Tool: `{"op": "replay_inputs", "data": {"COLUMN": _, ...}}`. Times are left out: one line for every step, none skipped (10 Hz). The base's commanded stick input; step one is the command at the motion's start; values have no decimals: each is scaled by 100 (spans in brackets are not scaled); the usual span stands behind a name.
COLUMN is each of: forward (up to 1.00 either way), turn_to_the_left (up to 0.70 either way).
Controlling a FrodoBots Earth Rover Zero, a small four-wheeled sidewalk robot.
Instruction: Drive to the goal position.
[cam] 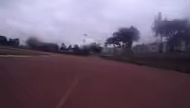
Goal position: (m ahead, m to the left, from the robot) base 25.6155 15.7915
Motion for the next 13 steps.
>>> {"op": "replay_inputs", "data": {"forward": 70, "turn_to_the_left": 5}}
{"op": "replay_inputs", "data": {"forward": 70, "turn_to_the_left": 0}}
{"op": "replay_inputs", "data": {"forward": 70, "turn_to_the_left": 0}}
{"op": "replay_inputs", "data": {"forward": 70, "turn_to_the_left": 0}}
{"op": "replay_inputs", "data": {"forward": 70, "turn_to_the_left": 0}}
{"op": "replay_inputs", "data": {"forward": 70, "turn_to_the_left": 0}}
{"op": "replay_inputs", "data": {"forward": 70, "turn_to_the_left": 0}}
{"op": "replay_inputs", "data": {"forward": 70, "turn_to_the_left": 0}}
{"op": "replay_inputs", "data": {"forward": 70, "turn_to_the_left": 0}}
{"op": "replay_inputs", "data": {"forward": 70, "turn_to_the_left": 0}}
{"op": "replay_inputs", "data": {"forward": 70, "turn_to_the_left": 0}}
{"op": "replay_inputs", "data": {"forward": 70, "turn_to_the_left": -12}}
{"op": "replay_inputs", "data": {"forward": 70, "turn_to_the_left": -14}}
